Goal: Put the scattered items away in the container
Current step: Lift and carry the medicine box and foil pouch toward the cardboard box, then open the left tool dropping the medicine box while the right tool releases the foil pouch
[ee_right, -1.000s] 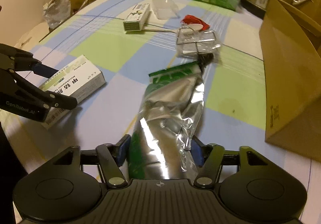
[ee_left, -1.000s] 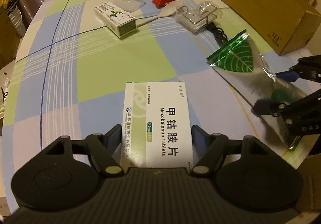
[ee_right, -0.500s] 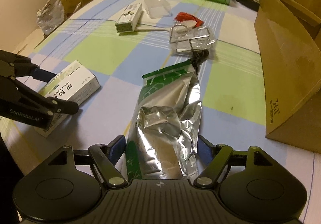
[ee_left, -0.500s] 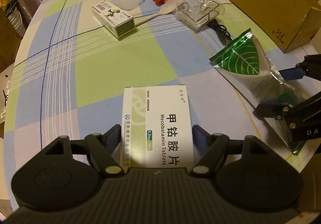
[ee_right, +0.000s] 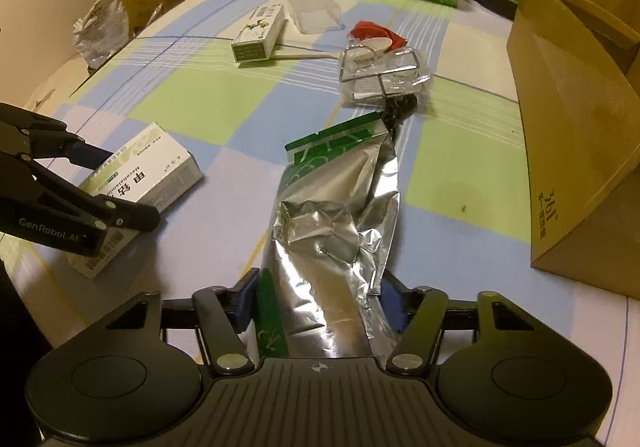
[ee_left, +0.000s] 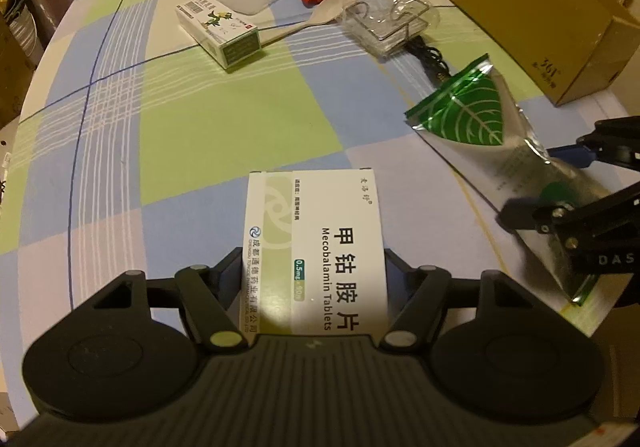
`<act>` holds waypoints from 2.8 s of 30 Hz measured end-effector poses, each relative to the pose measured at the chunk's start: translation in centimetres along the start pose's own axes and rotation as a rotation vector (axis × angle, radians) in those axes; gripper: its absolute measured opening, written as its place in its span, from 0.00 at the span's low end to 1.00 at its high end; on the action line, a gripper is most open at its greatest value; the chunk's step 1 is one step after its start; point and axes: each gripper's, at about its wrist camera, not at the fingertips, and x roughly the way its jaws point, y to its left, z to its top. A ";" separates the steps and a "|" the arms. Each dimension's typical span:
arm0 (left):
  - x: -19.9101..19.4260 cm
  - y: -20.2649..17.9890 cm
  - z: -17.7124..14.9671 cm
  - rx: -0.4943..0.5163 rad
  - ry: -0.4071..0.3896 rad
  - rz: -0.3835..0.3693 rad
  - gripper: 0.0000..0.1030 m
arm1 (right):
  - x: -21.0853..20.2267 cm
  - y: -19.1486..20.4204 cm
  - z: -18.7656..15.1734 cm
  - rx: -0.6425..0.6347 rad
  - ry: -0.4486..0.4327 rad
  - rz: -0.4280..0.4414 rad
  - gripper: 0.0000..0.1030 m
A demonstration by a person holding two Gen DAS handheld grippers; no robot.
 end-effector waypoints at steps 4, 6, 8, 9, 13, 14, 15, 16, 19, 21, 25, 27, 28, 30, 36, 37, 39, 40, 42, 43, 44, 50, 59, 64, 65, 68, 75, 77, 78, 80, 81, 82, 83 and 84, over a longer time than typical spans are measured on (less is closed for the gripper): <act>-0.8 -0.2 -0.3 -0.007 -0.012 0.003 0.65 | -0.6 0.0 -0.1 0.001 -0.016 -0.003 0.51; -1.1 -0.3 -0.3 -0.012 -0.020 0.002 0.65 | -1.1 0.1 -0.1 -0.002 -0.024 -0.006 0.50; -1.4 -0.4 -0.4 -0.012 -0.024 0.003 0.65 | -1.5 0.0 -0.1 -0.005 -0.033 -0.010 0.50; -1.5 -0.5 -0.4 -0.013 -0.026 0.002 0.65 | -1.7 0.0 -0.1 -0.005 -0.036 -0.012 0.50; -2.0 -0.9 -0.5 -0.014 -0.034 -0.001 0.65 | -2.6 -0.2 -0.2 -0.002 -0.051 -0.024 0.49; -2.1 -1.0 -0.5 -0.015 -0.036 -0.003 0.65 | -2.9 -0.2 -0.2 -0.001 -0.054 -0.025 0.49; -2.2 -1.1 -0.5 -0.015 -0.038 -0.005 0.65 | -3.2 -0.3 -0.3 0.000 -0.058 -0.028 0.49; -2.4 -1.1 -0.5 -0.015 -0.041 -0.007 0.65 | -3.4 -0.3 -0.3 0.000 -0.063 -0.033 0.49; -2.8 -1.4 -0.1 -0.010 -0.050 -0.006 0.65 | -4.2 -0.7 -0.2 0.005 -0.076 -0.041 0.49; -3.1 -1.8 0.2 -0.005 -0.058 -0.004 0.65 | -4.8 -0.9 -0.2 0.006 -0.088 -0.047 0.49; -3.8 -2.7 1.0 0.009 -0.079 -0.007 0.65 | -6.4 -1.4 0.0 0.011 -0.120 -0.063 0.49; -4.2 -3.3 1.5 0.016 -0.091 -0.011 0.65 | -7.2 -1.6 0.1 0.012 -0.136 -0.069 0.49; -4.5 -3.6 1.8 0.018 -0.098 -0.013 0.65 | -7.6 -1.8 0.2 0.013 -0.145 -0.074 0.49; -4.8 -4.3 2.4 0.028 -0.112 -0.018 0.65 | -8.3 -2.1 0.4 0.015 -0.160 -0.083 0.49; -6.0 -6.6 4.8 0.036 -0.157 -0.043 0.65 | -10.9 -3.3 1.1 0.024 -0.217 -0.107 0.49; -6.2 -7.0 5.2 0.035 -0.164 -0.050 0.65 | -11.4 -3.6 1.2 0.027 -0.229 -0.113 0.49; -6.7 -7.9 6.1 0.031 -0.178 -0.060 0.65 | -12.3 -4.2 1.5 0.033 -0.253 -0.126 0.49; -6.9 -8.4 6.5 0.031 -0.187 -0.066 0.65 | -12.9 -4.6 1.7 0.040 -0.267 -0.135 0.49; -7.4 -9.3 7.4 0.035 -0.204 -0.079 0.65 | -13.7 -5.4 2.0 0.053 -0.288 -0.148 0.49; -7.6 -9.8 7.9 0.039 -0.212 -0.084 0.65 | -14.1 -5.9 2.1 0.058 -0.299 -0.157 0.49; -7.8 -10.3 8.4 0.043 -0.219 -0.087 0.65 | -14.5 -6.3 2.3 0.062 -0.309 -0.165 0.49; -8.6 -13.3 11.3 0.057 -0.259 -0.127 0.65 | -16.4 -9.2 3.0 0.079 -0.344 -0.216 0.49; -7.9 -17.9 15.7 0.081 -0.291 -0.182 0.65 | -18.0 -14.8 3.9 0.126 -0.369 -0.279 0.49; -7.2 -19.8 18.0 0.080 -0.303 -0.212 0.65 | -18.2 -17.8 4.2 0.151 -0.369 -0.297 0.49; -7.1 -20.1 18.4 0.079 -0.305 -0.220 0.65 | -18.2 -18.4 4.3 0.157 -0.370 -0.298 0.49; -6.6 -21.0 19.8 0.073 -0.308 -0.235 0.65 | -18.2 -19.9 4.4 0.169 -0.373 -0.306 0.49; -4.7 -22.2 22.5 0.035 -0.309 -0.248 0.65 | -17.3 -23.0 5.0 0.204 -0.366 -0.306 0.49; -4.1 -22.5 23.1 0.032 -0.304 -0.252 0.65 | -16.9 -23.7 5.2 0.212 -0.362 -0.303 0.49; -3.7 -22.6 23.3 0.031 -0.300 -0.253 0.65 | -16.7 -24.0 5.2 0.215 -0.360 -0.303 0.49; -3.0 -22.7 23.7 0.026 -0.294 -0.253 0.65 | -16.3 -24.6 5.3 0.220 -0.359 -0.302 0.49; -2.6 -22.7 23.8 0.024 -0.291 -0.255 0.65 | -16.1 -24.9 5.3 0.223 -0.358 -0.301 0.49; -2.3 -22.8 24.0 0.021 -0.288 -0.256 0.65 | -15.9 -25.1 5.4 0.227 -0.358 -0.300 0.49; -2.1 -22.8 24.1 0.019 -0.286 -0.258 0.65 | -15.7 -25.3 5.4 0.231 -0.358 -0.297 0.49; -1.8 -22.9 24.3 0.019 -0.285 -0.259 0.65 | -15.5 -25.5 5.5 0.233 -0.356 -0.296 0.49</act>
